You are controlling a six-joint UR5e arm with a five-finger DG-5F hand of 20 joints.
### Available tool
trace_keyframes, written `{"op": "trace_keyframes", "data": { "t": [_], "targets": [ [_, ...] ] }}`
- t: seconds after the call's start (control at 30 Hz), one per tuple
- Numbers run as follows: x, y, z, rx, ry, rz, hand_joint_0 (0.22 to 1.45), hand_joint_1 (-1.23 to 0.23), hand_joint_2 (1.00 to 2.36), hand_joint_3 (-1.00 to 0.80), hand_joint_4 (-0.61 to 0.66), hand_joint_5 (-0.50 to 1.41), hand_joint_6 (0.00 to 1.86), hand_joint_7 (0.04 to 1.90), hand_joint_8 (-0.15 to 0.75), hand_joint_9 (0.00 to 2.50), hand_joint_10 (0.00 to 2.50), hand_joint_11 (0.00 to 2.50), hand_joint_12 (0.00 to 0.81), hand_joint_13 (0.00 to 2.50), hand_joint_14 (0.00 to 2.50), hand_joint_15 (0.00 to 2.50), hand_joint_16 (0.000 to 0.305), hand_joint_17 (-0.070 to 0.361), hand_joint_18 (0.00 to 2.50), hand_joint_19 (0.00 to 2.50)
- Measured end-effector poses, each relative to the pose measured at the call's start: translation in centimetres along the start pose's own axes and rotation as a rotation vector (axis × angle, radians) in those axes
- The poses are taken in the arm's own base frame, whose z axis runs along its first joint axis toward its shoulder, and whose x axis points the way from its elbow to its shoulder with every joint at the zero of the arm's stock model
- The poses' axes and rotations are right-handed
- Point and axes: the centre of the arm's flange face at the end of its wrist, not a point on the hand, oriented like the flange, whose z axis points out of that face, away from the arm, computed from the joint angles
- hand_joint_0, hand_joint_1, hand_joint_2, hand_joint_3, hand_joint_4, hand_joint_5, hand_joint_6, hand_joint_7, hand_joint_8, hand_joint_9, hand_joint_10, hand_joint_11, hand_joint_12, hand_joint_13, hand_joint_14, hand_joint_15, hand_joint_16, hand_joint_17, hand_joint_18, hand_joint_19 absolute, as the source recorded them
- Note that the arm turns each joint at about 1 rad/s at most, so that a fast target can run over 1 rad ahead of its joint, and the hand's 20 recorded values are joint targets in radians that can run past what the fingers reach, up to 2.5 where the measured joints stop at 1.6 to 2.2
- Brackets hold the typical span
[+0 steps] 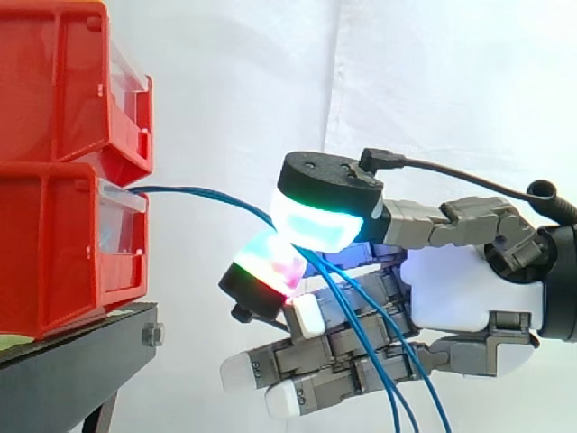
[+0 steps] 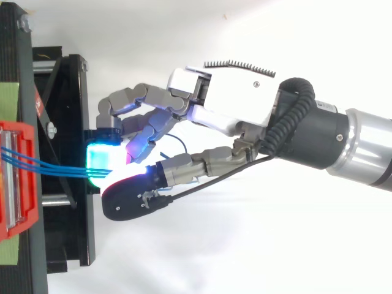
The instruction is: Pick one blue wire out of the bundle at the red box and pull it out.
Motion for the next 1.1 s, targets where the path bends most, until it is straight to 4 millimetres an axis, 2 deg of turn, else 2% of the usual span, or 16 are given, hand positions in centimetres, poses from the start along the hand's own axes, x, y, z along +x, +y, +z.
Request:
{"op": "trace_keyframes", "data": {
  "t": [0.07,0.27,0.33,0.4,0.47,0.57,0.7,0.8,0.97,1.1],
  "targets": [
    [0.0,0.01,0.0,0.0,0.0,0.0,0.88,-0.89,1.0,-0.44,0.23,-0.17,0.78,1.22,0.255,0.87,0.02,0.66,0.363,0.5,0.01,0.29,0.053,0.12,0.42,0.36],
    [0.0,0.01,-0.01,0.0,0.0,0.0,0.82,-0.91,1.0,-0.42,0.34,-0.18,0.83,1.1,0.254,0.84,0.02,0.69,0.362,0.49,0.01,0.28,0.053,0.12,0.45,0.32],
    [0.0,0.01,-0.01,0.0,0.0,0.0,0.74,-0.94,1.01,-0.42,0.35,-0.19,0.84,1.11,0.253,0.83,0.02,0.68,0.366,0.49,0.01,0.28,0.054,0.122,0.47,0.29],
    [0.0,-0.04,-0.01,0.0,0.0,0.0,0.67,-0.94,1.0,-0.49,0.31,-0.19,0.84,1.12,0.259,0.81,0.02,0.69,0.37,0.47,0.01,0.29,0.055,0.124,0.44,0.33],
    [0.01,-0.03,-0.01,0.0,0.0,0.0,0.59,-0.88,1.0,-0.5,0.3,-0.19,0.84,1.14,0.264,0.83,0.02,0.69,0.374,0.47,0.01,0.31,0.056,0.127,0.42,0.35],
    [0.01,-0.05,-0.01,0.0,0.0,0.0,0.54,-0.8,1.0,-0.5,0.29,-0.18,0.84,1.15,0.274,0.86,0.02,0.68,0.384,0.48,0.01,0.32,0.059,0.132,0.42,0.38],
    [0.0,-0.06,-0.01,0.001,0.0,0.0,0.54,-0.72,1.0,-0.5,0.27,-0.16,0.83,1.17,0.275,0.93,0.02,0.69,0.384,0.51,0.01,0.32,0.058,0.132,0.43,0.39],
    [0.01,-0.08,-0.01,0.001,0.0,0.0,0.59,-0.7,1.01,-0.4,0.25,-0.15,0.84,1.22,0.274,0.98,0.02,0.7,0.375,0.54,0.01,0.33,0.056,0.125,0.44,0.4],
    [0.01,-0.05,0.0,0.0,0.0,-0.001,0.6,-0.76,1.01,-0.22,0.19,-0.15,0.87,1.25,0.293,1.02,0.02,0.73,0.386,0.6,0.01,0.35,0.058,0.131,0.5,0.39],
    [0.01,-0.03,0.0,0.0,0.0,-0.001,0.62,-0.82,1.02,-0.16,0.12,-0.15,0.88,1.31,0.292,1.02,0.02,0.74,0.379,0.61,0.01,0.36,0.057,0.129,0.52,0.38]
  ]
}}
